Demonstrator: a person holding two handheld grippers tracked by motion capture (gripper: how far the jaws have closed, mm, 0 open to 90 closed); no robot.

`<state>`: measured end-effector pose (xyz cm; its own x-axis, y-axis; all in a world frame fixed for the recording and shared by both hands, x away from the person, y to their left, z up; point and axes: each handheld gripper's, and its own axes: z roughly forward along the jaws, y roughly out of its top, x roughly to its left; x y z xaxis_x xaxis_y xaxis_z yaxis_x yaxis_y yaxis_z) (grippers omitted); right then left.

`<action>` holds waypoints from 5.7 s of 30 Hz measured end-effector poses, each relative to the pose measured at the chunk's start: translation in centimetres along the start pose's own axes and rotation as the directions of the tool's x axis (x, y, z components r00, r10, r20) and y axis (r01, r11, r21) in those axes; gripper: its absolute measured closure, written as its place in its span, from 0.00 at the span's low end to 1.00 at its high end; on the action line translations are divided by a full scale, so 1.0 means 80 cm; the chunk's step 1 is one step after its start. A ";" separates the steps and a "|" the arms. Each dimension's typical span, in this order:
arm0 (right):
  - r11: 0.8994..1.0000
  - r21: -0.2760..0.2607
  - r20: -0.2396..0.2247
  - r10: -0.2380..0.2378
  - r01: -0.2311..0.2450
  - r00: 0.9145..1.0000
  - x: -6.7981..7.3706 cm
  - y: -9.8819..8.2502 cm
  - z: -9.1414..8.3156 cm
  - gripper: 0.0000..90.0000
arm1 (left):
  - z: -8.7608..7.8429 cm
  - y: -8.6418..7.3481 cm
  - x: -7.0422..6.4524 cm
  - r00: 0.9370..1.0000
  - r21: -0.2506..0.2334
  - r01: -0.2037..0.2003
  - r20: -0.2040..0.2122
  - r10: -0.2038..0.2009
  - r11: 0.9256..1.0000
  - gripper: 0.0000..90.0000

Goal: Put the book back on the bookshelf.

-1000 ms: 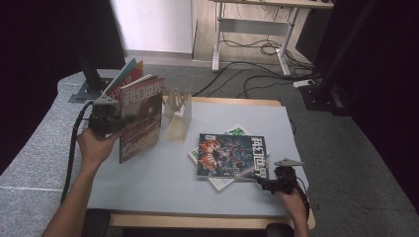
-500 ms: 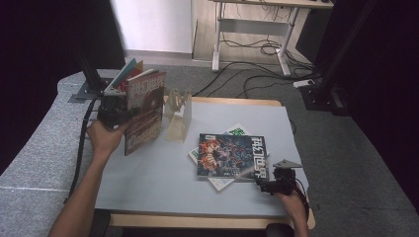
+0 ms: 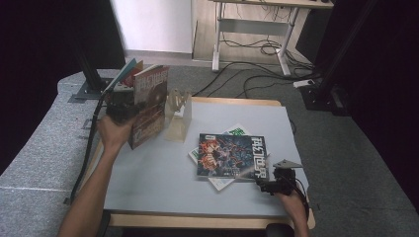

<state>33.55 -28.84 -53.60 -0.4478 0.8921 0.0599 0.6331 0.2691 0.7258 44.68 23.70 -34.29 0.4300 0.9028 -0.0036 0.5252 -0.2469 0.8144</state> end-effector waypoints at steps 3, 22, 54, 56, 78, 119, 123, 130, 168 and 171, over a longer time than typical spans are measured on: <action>1.000 0.000 -0.001 0.001 -0.001 1.000 0.000 0.000 0.000 0.00 | 0.008 -0.001 0.000 1.000 -0.020 0.004 -0.011 -0.004 1.000 0.94; 1.000 0.000 0.000 0.000 0.000 1.000 0.000 0.000 0.000 0.00 | 0.035 -0.023 -0.006 1.000 -0.059 -0.016 0.005 0.016 0.998 0.93; 1.000 0.001 0.004 -0.004 0.004 1.000 0.001 0.000 0.001 0.00 | -0.015 0.018 0.002 0.999 0.057 0.011 0.040 -0.014 0.998 0.91; 1.000 0.001 0.004 -0.005 0.005 1.000 0.001 0.000 0.001 0.00 | -0.016 0.020 0.001 0.999 0.050 0.013 0.031 -0.015 0.999 0.93; 1.000 0.000 0.002 -0.003 0.003 1.000 0.000 0.000 0.000 0.00 | 0.004 0.021 -0.002 0.997 -0.091 0.034 -0.073 -0.040 0.995 0.94; 1.000 0.002 0.004 -0.004 0.004 1.000 0.000 0.000 0.000 0.00 | 0.010 0.008 0.010 0.995 -0.075 0.032 -0.090 -0.039 0.997 0.69; 1.000 0.002 0.004 -0.004 0.004 1.000 0.001 0.000 0.000 0.00 | 0.007 0.005 0.007 0.996 -0.078 0.021 -0.081 -0.027 0.997 0.64; 1.000 0.002 0.004 -0.004 0.004 1.000 0.000 0.000 0.000 0.00 | 0.004 -0.002 0.004 0.998 -0.051 -0.014 -0.059 0.011 0.999 0.55; 0.999 0.017 0.022 -0.052 0.051 0.998 0.008 -0.001 0.001 0.00 | -0.025 -0.083 -0.033 0.979 -0.004 -0.068 0.195 0.067 0.998 0.03; 0.998 0.021 0.026 -0.058 0.057 0.998 0.009 -0.001 0.001 0.00 | -0.025 -0.094 -0.039 0.977 -0.008 -0.078 0.200 0.078 0.997 0.03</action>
<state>33.22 -28.19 -53.68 -0.4672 0.8842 -0.0002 0.6195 0.3275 0.7134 37.91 23.49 -39.26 0.6076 0.7923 -0.0560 0.4839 -0.3134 0.8170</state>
